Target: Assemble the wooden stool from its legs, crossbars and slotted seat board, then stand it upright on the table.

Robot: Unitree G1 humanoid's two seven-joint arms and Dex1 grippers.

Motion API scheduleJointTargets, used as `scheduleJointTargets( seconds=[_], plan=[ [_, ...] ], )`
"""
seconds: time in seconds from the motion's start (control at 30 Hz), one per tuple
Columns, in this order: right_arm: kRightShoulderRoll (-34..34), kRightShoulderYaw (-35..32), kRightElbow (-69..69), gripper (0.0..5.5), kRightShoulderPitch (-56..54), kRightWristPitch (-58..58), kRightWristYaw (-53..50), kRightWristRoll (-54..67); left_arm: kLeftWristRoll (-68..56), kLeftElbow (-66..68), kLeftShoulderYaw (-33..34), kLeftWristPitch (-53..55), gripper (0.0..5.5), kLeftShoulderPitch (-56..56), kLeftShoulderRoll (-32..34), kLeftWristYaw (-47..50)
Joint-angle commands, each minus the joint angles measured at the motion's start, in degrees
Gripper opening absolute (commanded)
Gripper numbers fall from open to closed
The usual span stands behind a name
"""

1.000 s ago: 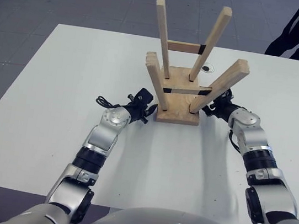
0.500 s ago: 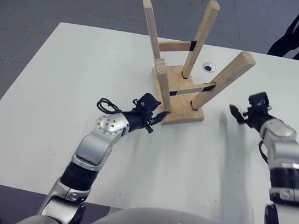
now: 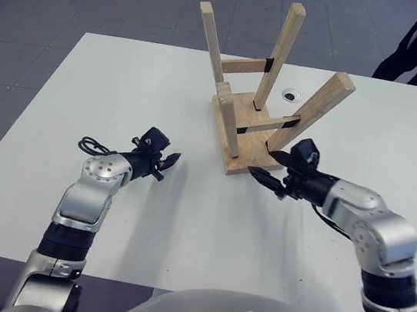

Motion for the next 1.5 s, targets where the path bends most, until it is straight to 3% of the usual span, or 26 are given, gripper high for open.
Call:
scheduleJointTargets(
  seconds=[0.03, 0.37, 0.73, 1.17, 1.37, 1.5],
  plan=[
    [2.5, 3.7, 8.3, 3.71, -2.2, -6.0, 0.7, -3.3, 0.6, 0.7, -0.7, -0.9, 2.09, -0.6, -0.2, 0.3],
    [11.1, 4.6, 23.3, 3.71, -8.4, -21.0, -0.3, -8.6, 0.7, 0.6, -1.0, -2.2, 2.09, -0.6, -1.3, 2.1],
    [11.2, 4.9, 26.2, 3.71, -7.8, -25.7, 2.0, -11.1, 0.9, 1.9, -1.1, -2.5, 2.09, -1.2, -1.6, 2.0],
    [12.2, 3.3, 25.3, 1.40, -7.0, -25.1, 2.4, -11.1, 0.9, 3.0, -0.7, -3.3, 2.09, -1.1, -1.8, 2.4],
    [10.5, 2.2, 25.3, 1.27, -7.1, -24.7, 4.0, -11.0, 0.9, 3.7, -0.2, -3.9, 2.09, -0.9, -1.6, 2.3],
    [5.8, 1.5, 17.7, 1.19, -3.1, -22.4, 7.5, -9.6, 0.9, 3.9, -0.3, -4.1, 2.09, -1.1, -1.5, 2.1]
  ],
)
